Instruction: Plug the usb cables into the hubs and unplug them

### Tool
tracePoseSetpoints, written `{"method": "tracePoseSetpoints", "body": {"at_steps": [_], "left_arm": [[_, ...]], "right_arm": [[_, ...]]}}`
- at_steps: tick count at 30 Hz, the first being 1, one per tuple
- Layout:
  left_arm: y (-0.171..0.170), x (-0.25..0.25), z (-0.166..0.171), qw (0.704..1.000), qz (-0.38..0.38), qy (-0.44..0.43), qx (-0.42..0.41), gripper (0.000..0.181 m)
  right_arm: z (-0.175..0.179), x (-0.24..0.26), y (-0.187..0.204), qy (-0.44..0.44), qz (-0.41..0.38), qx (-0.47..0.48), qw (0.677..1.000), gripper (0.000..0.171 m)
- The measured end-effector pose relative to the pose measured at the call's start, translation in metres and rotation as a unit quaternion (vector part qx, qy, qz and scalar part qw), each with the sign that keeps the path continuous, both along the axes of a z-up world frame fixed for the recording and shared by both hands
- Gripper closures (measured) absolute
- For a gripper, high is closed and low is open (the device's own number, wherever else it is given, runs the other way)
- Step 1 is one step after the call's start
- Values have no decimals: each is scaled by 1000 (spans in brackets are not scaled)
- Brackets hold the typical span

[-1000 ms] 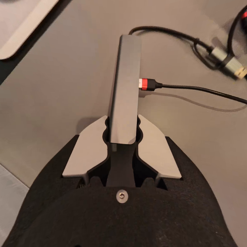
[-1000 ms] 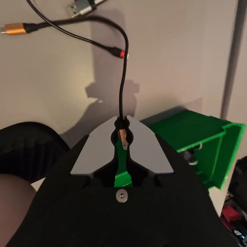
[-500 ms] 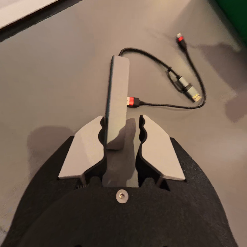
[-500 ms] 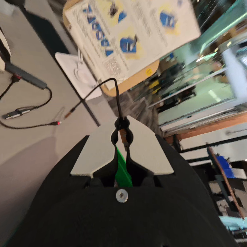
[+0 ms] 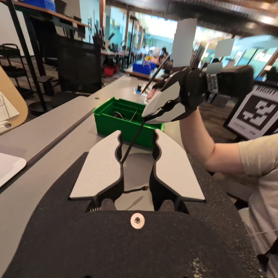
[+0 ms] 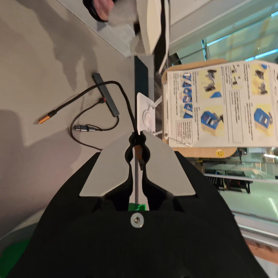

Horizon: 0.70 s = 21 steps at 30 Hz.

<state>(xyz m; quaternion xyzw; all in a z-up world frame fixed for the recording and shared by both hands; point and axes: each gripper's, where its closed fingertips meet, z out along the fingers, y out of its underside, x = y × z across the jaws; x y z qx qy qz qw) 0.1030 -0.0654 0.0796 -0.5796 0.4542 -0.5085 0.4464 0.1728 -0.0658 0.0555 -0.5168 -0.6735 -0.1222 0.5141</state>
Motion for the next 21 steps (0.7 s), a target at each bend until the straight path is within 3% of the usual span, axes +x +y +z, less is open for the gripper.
{"method": "tracePoseSetpoints", "body": {"at_steps": [6,8,11,13,15,18,21], "left_arm": [[-15,25,-54,983,-18,169,71,151],[-19,28,-65,978,-33,194,73,172],[-24,32,-65,979,-49,187,72,177],[-25,33,-54,985,-50,157,51,177],[-26,31,-36,993,-58,106,3,177],[-26,25,-3,993,-70,-5,-93,177],[-32,19,33,970,-107,-130,-176,177]], "right_arm": [[-11,-26,-15,-40,41,-4,998,163],[-13,-28,-17,-45,45,-8,998,163],[-11,-24,-11,-42,29,2,999,163],[9,-27,-4,4,32,60,998,154],[43,-26,0,79,23,135,987,132],[92,-11,-5,182,21,251,950,130],[122,13,-3,256,-22,368,894,131]]}}
